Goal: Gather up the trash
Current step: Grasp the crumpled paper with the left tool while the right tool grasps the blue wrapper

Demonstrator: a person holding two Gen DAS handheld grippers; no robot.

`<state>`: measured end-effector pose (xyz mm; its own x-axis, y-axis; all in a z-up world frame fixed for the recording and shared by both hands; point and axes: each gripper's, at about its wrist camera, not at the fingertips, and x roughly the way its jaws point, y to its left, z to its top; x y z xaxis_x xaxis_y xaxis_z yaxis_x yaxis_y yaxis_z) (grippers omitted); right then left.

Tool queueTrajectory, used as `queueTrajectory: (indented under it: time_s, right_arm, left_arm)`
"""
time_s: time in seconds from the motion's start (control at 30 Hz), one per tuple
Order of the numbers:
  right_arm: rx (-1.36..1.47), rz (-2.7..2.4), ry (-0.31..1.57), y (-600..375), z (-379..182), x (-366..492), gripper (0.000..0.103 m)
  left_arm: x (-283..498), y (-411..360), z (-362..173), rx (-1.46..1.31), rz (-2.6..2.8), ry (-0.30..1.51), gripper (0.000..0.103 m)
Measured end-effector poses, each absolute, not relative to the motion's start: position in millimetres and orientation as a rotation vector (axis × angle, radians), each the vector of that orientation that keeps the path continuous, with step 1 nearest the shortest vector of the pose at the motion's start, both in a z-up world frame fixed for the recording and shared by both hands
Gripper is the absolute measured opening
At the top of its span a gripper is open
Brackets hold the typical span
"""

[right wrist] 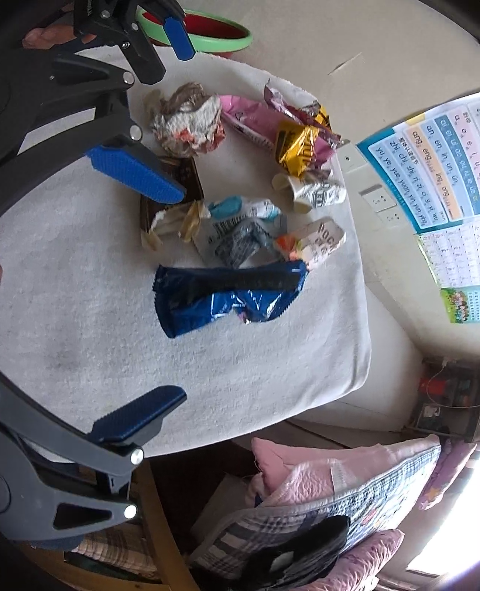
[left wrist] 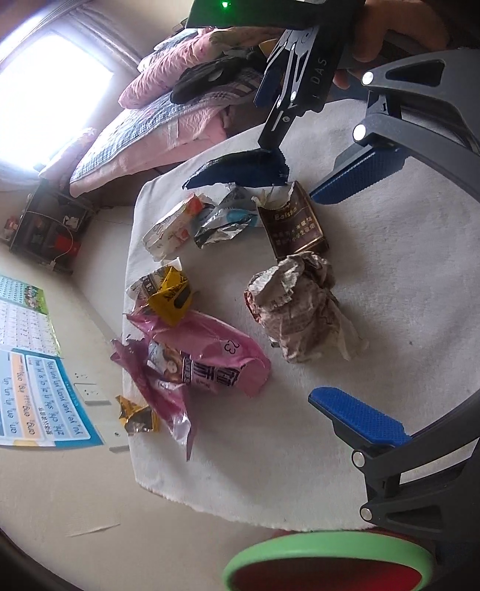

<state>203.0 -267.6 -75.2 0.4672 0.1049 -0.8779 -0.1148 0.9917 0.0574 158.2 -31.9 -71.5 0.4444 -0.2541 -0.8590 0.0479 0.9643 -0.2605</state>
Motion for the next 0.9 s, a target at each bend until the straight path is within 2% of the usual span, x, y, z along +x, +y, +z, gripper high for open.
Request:
queueTrajectory:
  time_s: [0.1,0.33,0.4,0.43,0.47,0.53,0.57,0.7,0.9]
  right_arm:
    - [-0.006,0.134,1.101,-270,-85,211,0.088]
    - [0.005,0.132,1.134,-271,-102,222,0.082]
    - [0.002,0.135,1.145,-269,-107,226,0.078]
    - [0.007,0.138,1.152,-269,-109,227,0.076]
    - [0.026,0.149,1.158,-270,-112,229,0.068]
    - [0.041,0.157,1.164,-270,-114,230,0.046]
    - [0.04,0.156,1.17,-270,-116,231,0.043]
    - [0.046,0.157,1.174,-272,-118,230,0.039]
    - [0.017,0.152,1.14,-269,-106,221,0.036]
  left_arm:
    - [165,-34,-79,-0.207,-0.18,1.112,0.092]
    - [179,-35,-102,-0.245,-0.189,1.166,0.083]
    - [183,-35,-109,-0.255,-0.186,1.186,0.071]
    - [183,-35,-111,-0.26,-0.188,1.19,0.07]
    - [184,-35,-112,-0.266,-0.19,1.189,0.067]
    - [183,-36,-113,-0.271,-0.194,1.183,0.064]
    - [182,-36,-113,-0.268,-0.194,1.181,0.061]
    - [179,-37,-111,-0.244,-0.213,1.176,0.051]
    - [173,-35,-101,-0.243,-0.22,1.154,0.044]
